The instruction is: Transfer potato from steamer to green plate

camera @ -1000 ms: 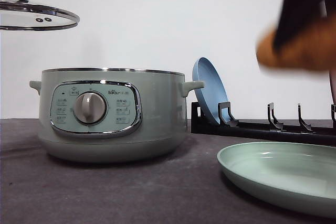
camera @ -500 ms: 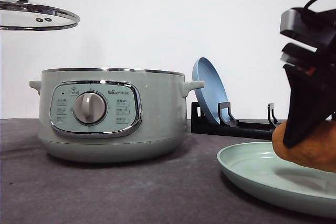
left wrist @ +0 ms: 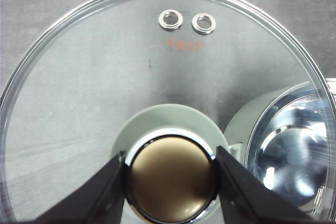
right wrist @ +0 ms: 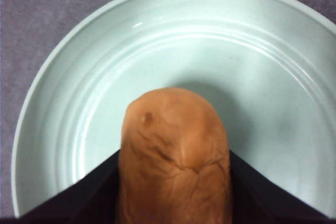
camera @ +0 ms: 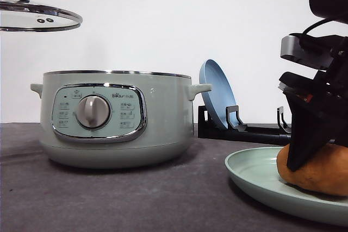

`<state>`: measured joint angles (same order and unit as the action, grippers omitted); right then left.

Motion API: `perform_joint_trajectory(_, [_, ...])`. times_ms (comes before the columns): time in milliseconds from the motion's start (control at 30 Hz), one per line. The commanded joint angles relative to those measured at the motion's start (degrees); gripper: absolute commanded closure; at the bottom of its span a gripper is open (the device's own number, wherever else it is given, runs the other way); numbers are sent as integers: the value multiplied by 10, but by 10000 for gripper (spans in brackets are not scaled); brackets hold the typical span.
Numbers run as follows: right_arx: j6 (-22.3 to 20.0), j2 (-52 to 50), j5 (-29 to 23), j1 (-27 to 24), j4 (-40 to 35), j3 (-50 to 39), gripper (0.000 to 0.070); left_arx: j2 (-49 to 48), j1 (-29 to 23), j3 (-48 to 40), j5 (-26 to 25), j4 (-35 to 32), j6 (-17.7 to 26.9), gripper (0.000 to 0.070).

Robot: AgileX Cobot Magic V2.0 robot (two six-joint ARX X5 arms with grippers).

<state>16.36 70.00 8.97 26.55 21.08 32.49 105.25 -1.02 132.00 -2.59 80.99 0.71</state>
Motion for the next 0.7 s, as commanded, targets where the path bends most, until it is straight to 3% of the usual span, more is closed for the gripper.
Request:
perform_joint_trajectory(0, [-3, 8, 0, 3, -3, 2, 443, -2, -1, 25, -2, 0, -3, 700])
perform_joint_trajectory(200, [-3, 5, -1, 3, 0, 10, 140, -2, -1, 25, -2, 0, -3, 700])
perform_joint_trajectory(433, [-1, -49, 1, 3, 80, 81, 108, -2, -1, 25, -2, 0, -3, 700])
perform_joint_trajectory(600, [-4, -112, 0, 3, 193, 174, 0, -2, -1, 25, -2, 0, -3, 700])
perform_joint_trajectory(667, [-6, -139, 0, 3, 227, 214, 0, -2, -1, 25, -2, 0, -3, 700])
